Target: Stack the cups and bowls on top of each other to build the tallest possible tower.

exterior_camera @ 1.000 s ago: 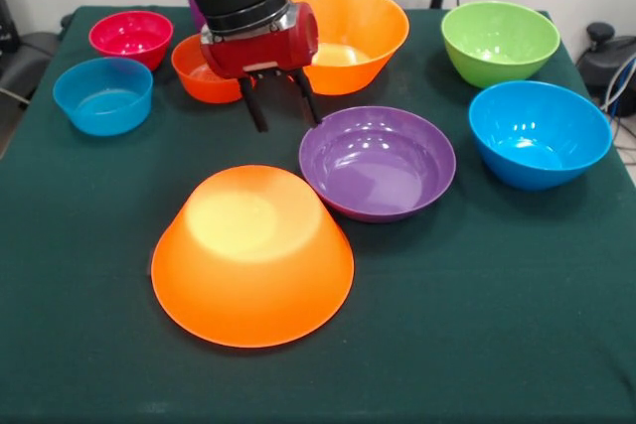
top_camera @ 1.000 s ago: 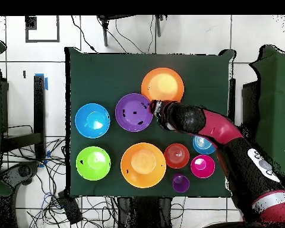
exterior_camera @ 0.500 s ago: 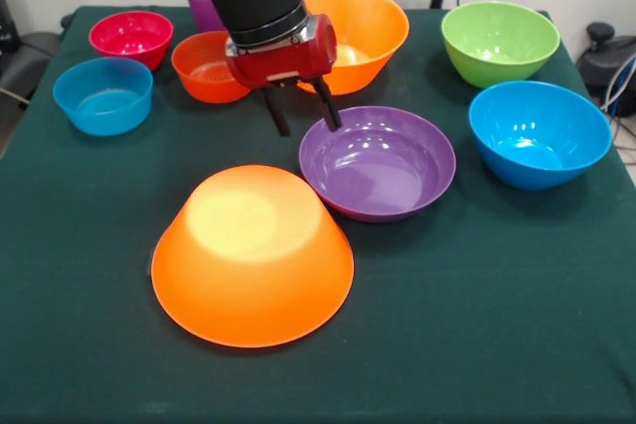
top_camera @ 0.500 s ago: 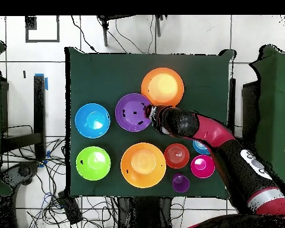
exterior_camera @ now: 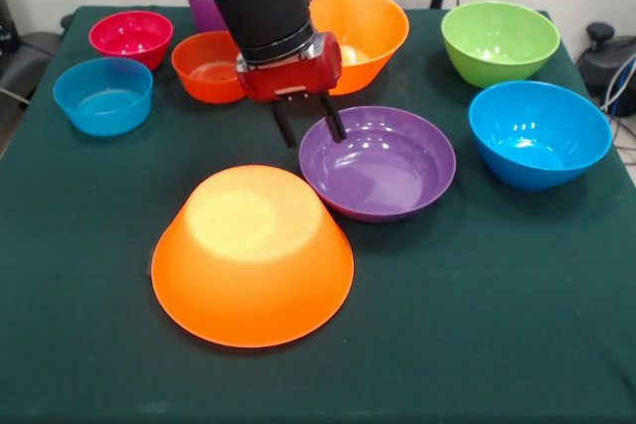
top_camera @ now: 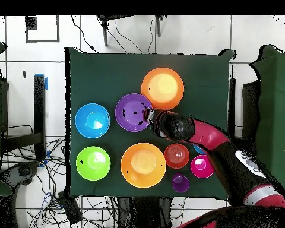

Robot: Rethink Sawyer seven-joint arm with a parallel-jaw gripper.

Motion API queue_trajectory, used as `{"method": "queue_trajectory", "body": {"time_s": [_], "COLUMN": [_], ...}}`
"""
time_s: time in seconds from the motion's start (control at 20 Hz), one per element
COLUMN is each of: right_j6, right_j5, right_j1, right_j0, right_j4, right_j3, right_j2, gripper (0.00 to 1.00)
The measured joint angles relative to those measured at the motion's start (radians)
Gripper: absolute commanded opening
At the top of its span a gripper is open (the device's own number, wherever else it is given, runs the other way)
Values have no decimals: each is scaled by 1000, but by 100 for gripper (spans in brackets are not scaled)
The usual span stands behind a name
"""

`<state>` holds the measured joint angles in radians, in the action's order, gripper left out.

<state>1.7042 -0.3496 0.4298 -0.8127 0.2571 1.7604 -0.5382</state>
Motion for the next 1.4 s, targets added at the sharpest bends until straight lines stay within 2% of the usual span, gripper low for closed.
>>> {"method": "queue_trajectory", "body": {"time_s": [1.3,1.35,1.4], "right_j6": [0,0,0], "right_j5": [2,2,2], "right_j1": [-110,-111,-111], "right_j0": [-3,-5,-6], "right_j4": [68,68,67], "right_j3": [-1,-1,-1], "right_j2": [44,44,43], "gripper": [100,0,0]}}
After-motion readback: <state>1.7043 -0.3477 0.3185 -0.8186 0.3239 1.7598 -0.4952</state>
